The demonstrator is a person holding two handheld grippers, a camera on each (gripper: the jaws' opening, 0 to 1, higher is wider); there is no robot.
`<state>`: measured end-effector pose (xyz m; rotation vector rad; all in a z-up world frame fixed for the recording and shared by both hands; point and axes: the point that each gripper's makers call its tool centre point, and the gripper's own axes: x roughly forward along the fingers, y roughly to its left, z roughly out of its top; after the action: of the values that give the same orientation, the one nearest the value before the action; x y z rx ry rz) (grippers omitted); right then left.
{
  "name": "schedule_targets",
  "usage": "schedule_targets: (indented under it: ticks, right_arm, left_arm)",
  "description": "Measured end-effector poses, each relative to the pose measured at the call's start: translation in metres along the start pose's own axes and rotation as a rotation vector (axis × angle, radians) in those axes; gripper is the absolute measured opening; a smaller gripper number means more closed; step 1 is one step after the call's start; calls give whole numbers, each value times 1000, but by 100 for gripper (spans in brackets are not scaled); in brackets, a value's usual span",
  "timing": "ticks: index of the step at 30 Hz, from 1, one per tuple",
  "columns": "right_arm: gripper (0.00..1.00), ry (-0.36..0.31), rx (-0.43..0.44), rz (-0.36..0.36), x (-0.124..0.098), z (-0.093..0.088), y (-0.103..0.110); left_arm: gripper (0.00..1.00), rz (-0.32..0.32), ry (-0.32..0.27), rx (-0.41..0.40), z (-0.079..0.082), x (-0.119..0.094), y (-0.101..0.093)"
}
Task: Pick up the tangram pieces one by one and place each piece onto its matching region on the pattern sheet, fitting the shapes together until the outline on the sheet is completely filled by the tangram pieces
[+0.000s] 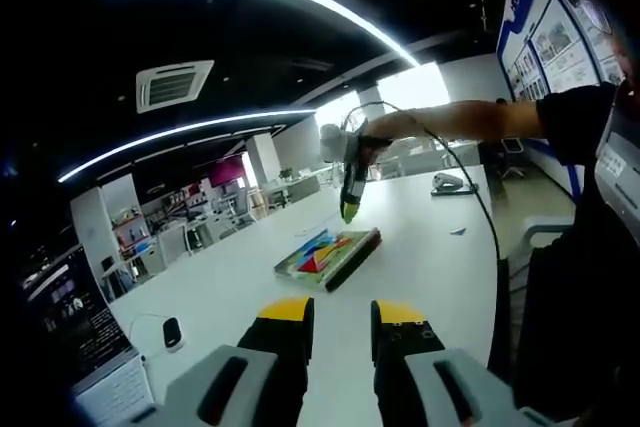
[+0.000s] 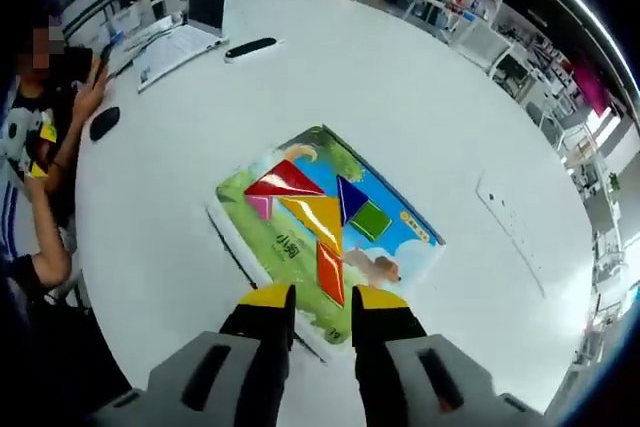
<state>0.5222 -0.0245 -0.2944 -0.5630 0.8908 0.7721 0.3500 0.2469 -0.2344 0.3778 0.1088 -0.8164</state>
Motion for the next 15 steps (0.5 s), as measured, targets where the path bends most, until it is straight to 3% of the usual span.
schedule_targets:
  ticks: [1, 4, 7, 12, 15]
  right_arm:
    - [22, 1, 18, -14, -4, -5, -8]
    - [20, -121, 25, -52, -24, -7, -23]
    - [18, -197, 11, -111, -44, -13, -29]
    - [15, -391, 74, -128, -85, -11, -40]
    - [15, -471, 62, -164, -110, -22, -42]
  left_arm:
    - [25, 2, 0, 0, 0, 0, 0]
    - [25, 16, -5, -5, 3, 1, 3]
    - [25, 37, -15, -15, 10, 4, 9]
    - [25, 69, -37, -53, 24, 15, 15]
    - [24, 75, -50, -79, 31, 26, 15]
